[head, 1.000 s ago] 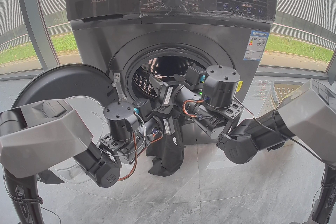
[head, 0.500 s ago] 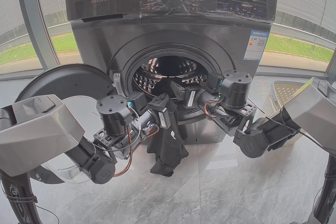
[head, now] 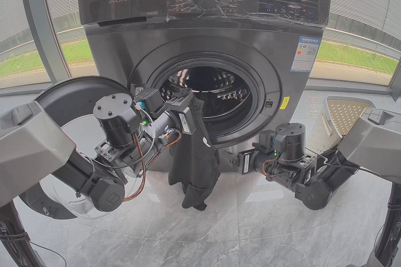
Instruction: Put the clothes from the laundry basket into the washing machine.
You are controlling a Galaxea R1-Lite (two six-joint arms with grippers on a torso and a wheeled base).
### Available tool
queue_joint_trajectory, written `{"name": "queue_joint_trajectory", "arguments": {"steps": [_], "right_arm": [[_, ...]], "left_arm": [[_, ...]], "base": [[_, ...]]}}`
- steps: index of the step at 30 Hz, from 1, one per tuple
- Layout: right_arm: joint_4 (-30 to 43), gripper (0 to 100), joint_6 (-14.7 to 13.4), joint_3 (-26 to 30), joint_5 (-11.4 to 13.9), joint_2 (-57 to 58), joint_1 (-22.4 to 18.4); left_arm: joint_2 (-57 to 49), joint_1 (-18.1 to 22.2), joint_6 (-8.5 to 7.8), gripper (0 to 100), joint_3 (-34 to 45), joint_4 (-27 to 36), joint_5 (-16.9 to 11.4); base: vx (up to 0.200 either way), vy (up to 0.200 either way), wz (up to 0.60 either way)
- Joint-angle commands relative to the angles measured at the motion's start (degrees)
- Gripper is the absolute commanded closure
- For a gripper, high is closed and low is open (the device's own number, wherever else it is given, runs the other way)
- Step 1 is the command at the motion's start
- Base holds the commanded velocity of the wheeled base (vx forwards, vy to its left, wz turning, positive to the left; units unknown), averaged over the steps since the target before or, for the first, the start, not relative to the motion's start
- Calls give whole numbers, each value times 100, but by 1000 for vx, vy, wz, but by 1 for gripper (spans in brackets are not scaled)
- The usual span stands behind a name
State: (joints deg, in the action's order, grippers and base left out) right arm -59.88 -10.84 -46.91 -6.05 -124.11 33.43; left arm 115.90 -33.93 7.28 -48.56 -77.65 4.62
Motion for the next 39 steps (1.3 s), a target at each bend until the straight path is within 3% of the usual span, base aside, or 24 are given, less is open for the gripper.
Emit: {"name": "queue_joint_trajectory", "arguments": {"steps": [1,4,9,21,22,29,34,35,39], "right_arm": [[-50,0,117,305,200,-280,32],[29,0,135,296,271,-368,59],[-50,0,214,-11,631,-843,-12],[-68,0,222,-670,851,-1379,6],[-191,0,231,-987,868,-1634,24],[-657,0,240,-1646,1000,-2143,24],[-1017,0,240,-1831,1158,-2354,41],[-1026,100,240,-1839,1167,-2363,41],[-1228,100,240,-1874,1237,-2354,41]], "left_arm": [[-225,-9,-7,100,39,5,4],[-225,-26,-16,100,39,-4,-5],[-225,-44,-16,100,39,-13,-5],[-225,-53,-16,100,74,-48,-5],[-234,-53,-16,100,101,-57,-5],[-340,-70,-16,100,215,-66,-40],[-384,-79,-16,100,241,-74,-40],[-384,-79,-16,100,241,-74,-40],[-384,-88,-16,100,241,-74,-40]], "base": [[0,0,0],[0,0,0],[0,0,0],[0,0,0],[0,0,0],[0,0,0],[0,0,0],[0,0,0],[0,0,0]]}}
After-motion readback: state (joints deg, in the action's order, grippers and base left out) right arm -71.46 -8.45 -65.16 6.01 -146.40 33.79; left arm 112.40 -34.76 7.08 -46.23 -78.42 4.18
